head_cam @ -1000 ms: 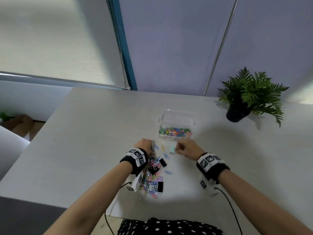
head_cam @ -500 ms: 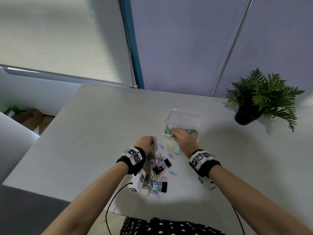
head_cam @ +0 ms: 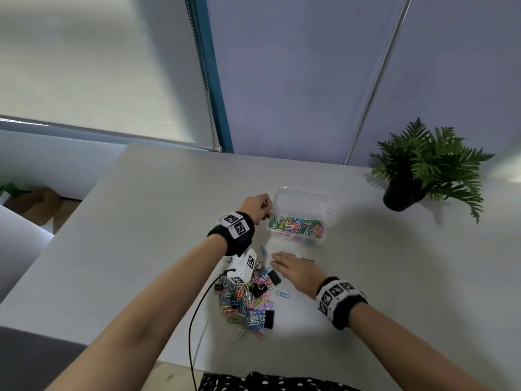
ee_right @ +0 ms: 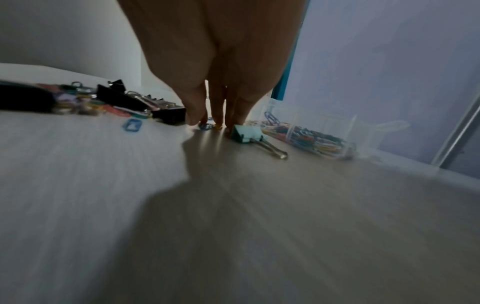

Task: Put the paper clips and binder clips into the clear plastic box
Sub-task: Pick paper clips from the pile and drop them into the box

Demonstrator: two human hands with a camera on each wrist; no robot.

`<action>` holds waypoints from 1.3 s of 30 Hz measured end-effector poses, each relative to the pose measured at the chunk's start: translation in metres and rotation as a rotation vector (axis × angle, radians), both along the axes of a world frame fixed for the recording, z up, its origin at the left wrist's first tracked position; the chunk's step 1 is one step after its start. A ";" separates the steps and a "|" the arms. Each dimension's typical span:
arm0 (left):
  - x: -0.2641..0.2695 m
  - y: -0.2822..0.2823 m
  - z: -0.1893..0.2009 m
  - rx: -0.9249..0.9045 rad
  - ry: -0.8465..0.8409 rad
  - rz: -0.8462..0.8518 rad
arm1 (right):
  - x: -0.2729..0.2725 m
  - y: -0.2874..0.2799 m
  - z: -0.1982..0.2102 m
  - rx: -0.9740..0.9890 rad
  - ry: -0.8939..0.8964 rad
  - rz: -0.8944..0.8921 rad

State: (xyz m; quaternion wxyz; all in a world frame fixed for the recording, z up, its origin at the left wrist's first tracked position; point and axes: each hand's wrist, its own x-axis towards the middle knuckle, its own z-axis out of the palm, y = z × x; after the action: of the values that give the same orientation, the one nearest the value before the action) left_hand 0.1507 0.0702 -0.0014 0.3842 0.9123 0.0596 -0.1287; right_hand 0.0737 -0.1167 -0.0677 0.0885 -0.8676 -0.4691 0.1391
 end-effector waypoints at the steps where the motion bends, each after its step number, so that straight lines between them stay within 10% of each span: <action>1: 0.006 -0.004 0.000 0.030 -0.013 -0.013 | -0.003 -0.004 -0.004 0.014 0.007 -0.007; 12: 0.005 -0.025 -0.015 0.107 -0.078 -0.194 | -0.041 0.007 -0.015 0.183 0.145 -0.402; 31: -0.066 0.009 -0.045 0.583 -0.011 -0.604 | -0.056 0.002 -0.017 0.027 -0.027 -0.390; 39: -0.079 0.023 -0.046 0.414 0.099 -0.641 | -0.040 -0.015 0.011 0.025 0.009 -0.444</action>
State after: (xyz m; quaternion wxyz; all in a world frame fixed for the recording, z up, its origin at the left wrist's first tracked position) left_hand 0.0714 0.0936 -0.0474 0.1289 0.9355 -0.1856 -0.2716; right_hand 0.0341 -0.1318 -0.0571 0.1299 -0.9477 -0.2680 0.1144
